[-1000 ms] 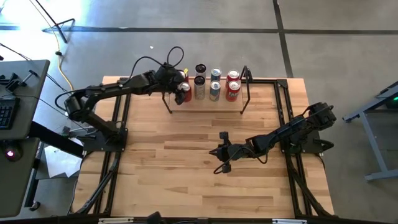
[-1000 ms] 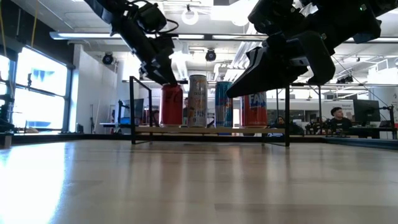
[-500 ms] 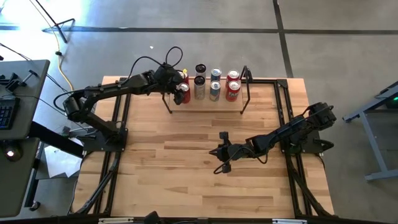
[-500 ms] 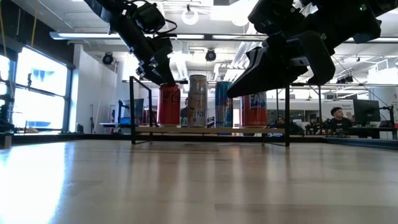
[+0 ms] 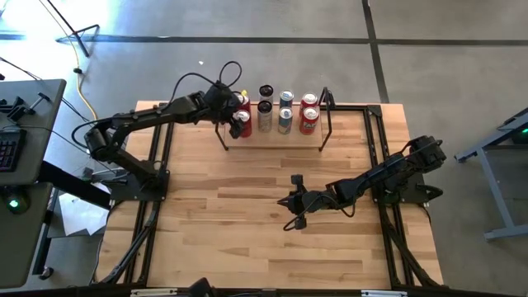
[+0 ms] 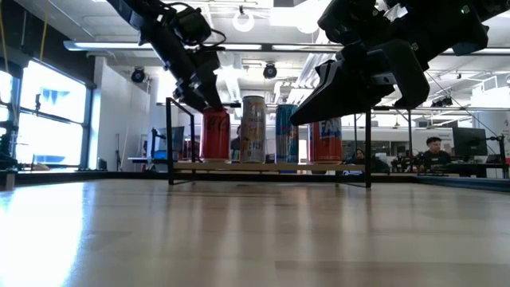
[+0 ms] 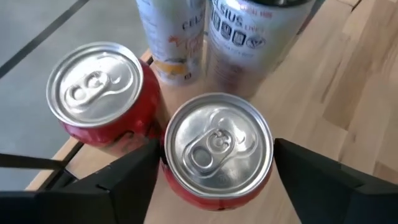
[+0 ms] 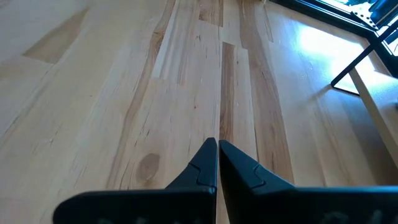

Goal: Place canned beverage on shelf
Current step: Put the red black soda can on the shelf aligned with the other red black soda can, then return to Home Position

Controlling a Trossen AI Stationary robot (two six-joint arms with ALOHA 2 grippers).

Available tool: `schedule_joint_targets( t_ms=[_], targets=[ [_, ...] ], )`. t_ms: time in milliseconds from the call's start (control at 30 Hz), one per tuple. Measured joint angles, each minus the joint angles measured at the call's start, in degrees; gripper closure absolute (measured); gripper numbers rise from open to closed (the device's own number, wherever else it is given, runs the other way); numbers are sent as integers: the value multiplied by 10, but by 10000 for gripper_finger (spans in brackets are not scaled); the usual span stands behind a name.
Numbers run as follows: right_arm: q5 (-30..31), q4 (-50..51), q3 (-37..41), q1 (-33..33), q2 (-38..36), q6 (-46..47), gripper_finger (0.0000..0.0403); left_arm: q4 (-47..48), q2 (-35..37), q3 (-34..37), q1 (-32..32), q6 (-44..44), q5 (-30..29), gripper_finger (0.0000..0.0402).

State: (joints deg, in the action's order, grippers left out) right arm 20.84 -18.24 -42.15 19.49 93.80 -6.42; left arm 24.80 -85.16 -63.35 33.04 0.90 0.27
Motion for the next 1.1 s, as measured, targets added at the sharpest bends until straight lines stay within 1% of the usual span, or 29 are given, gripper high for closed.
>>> schedule_joint_targets(
  t_ms=[133,333,633,733,800,900,967,1100],
  targets=[
    [0,0,0,0,0,0,403,5,-1,0,0,3,-22,86],
    [0,0,0,0,0,0,403,-2,8,0,0,6,-45,83],
    [0,0,0,0,0,0,403,4,60,0,-2,13,-46,83],
    [0,0,0,0,0,-1,403,23,86,1,-11,10,-63,90],
    [0,0,0,0,0,-15,403,13,111,20,-24,7,-71,101],
    [11,-1,0,4,0,-44,403,-26,151,73,-61,-1,-74,131],
    [29,-6,0,4,0,-54,403,-62,183,122,-98,-3,-83,158],
    [38,-8,0,4,0,-59,403,-176,246,227,-187,10,-111,219]
  ],
)
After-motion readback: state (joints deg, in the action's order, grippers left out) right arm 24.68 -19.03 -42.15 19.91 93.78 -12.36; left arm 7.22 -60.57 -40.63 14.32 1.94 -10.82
